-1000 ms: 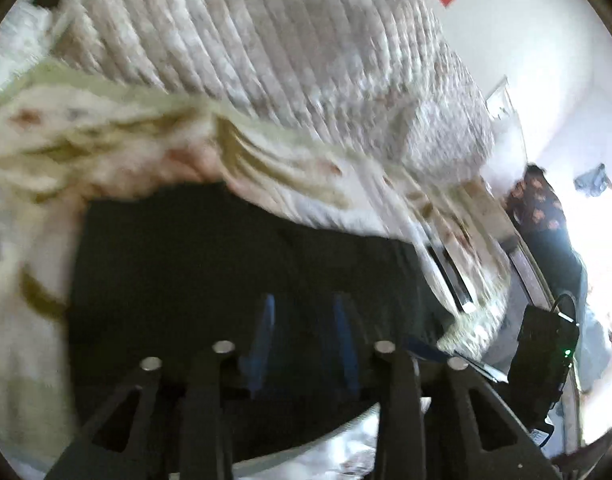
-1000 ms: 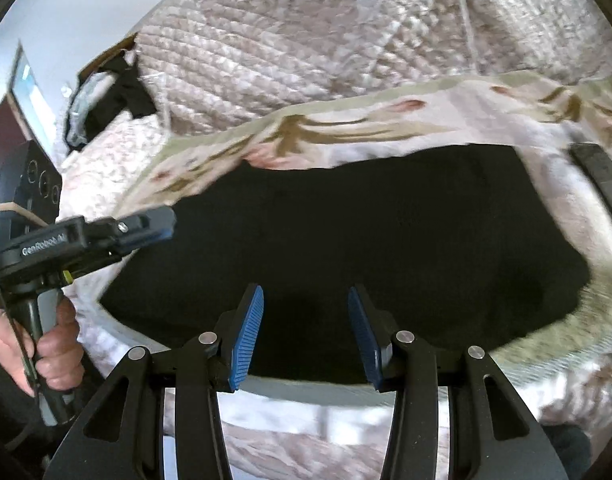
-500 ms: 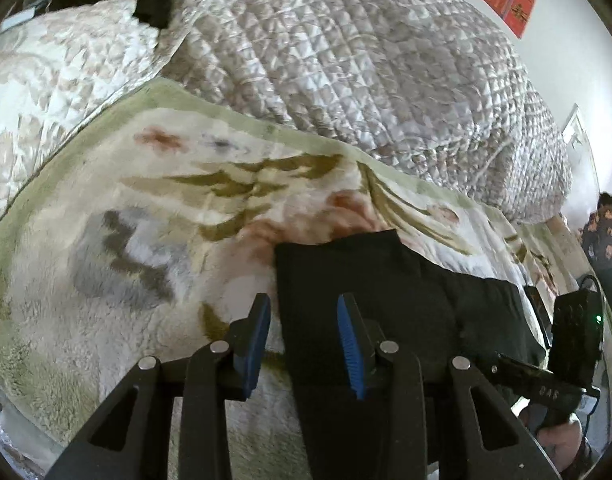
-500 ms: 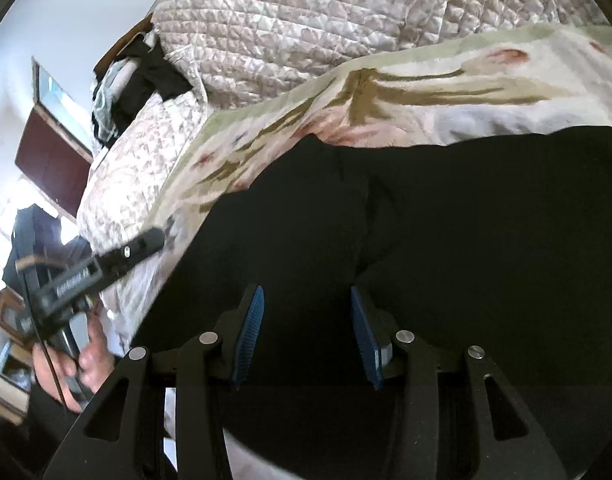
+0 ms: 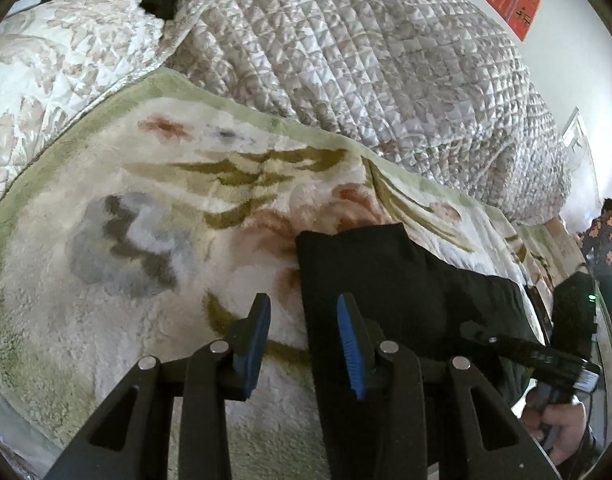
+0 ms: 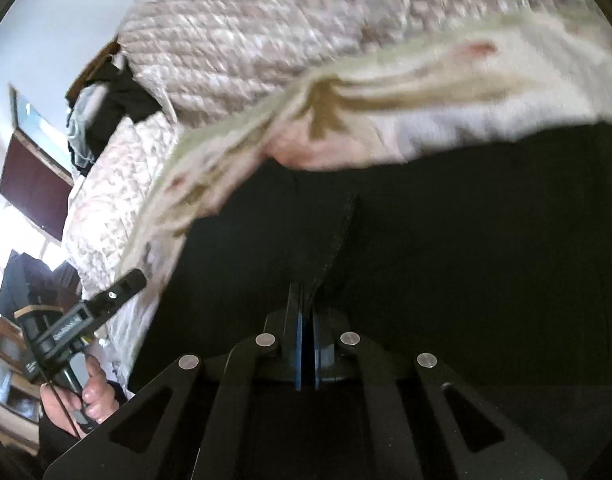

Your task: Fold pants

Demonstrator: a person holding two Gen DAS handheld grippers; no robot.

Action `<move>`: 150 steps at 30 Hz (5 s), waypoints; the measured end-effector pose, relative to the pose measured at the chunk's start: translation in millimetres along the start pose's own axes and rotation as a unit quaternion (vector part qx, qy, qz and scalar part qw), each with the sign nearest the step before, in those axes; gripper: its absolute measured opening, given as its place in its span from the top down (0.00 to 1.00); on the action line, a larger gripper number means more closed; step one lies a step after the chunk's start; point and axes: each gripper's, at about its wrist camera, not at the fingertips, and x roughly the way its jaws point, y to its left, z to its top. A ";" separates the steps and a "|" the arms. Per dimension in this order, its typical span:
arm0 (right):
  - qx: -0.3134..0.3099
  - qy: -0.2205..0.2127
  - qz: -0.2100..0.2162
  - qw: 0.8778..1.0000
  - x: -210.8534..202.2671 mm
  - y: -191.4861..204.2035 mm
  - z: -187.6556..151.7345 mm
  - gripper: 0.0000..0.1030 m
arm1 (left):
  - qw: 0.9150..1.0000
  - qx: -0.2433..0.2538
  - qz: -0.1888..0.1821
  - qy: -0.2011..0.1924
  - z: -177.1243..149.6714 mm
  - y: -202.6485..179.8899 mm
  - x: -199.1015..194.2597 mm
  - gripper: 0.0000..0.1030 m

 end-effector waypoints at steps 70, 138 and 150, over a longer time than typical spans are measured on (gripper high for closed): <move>-0.057 -0.006 -0.077 0.995 19.7 10.0 50.3 0.95 | 0.994 0.075 0.026 0.071 26.4 -48.0 79.2 0.64; -0.031 -0.111 -0.198 0.973 -120.7 -57.9 -56.6 0.78 | 0.986 0.167 0.002 0.022 -74.7 -115.1 15.2 0.51; 0.083 -0.162 -0.199 0.963 -171.1 -100.5 -78.7 0.41 | 0.990 0.140 -0.012 0.009 -67.2 -108.3 10.4 0.51</move>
